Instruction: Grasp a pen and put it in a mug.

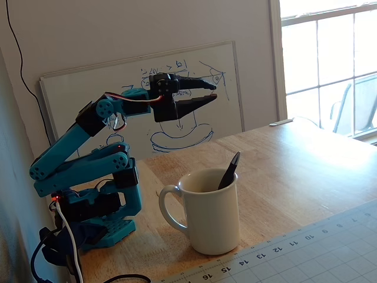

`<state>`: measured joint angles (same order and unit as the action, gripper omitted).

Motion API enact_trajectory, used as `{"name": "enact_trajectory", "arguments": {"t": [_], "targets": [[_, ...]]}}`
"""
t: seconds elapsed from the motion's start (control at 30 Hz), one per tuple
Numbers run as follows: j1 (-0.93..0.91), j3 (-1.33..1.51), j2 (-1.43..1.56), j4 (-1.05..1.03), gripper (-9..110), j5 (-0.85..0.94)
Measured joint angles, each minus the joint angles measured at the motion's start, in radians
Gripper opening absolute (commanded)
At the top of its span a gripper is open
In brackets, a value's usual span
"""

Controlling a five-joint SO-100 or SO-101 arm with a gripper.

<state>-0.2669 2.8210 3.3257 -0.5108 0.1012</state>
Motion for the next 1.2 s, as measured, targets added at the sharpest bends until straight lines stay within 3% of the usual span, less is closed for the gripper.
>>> {"name": "enact_trajectory", "arguments": {"t": [0.23, 0.43, 0.7, 1.2], "targets": [[0.126, 0.144, 0.000, -0.015, 1, 0.109], [0.209, 0.244, 0.000, -0.158, 1, 0.112], [0.222, 0.291, 0.000, -0.457, 1, 0.121], [0.222, 0.336, 0.000, -0.640, 1, 0.121]]}}
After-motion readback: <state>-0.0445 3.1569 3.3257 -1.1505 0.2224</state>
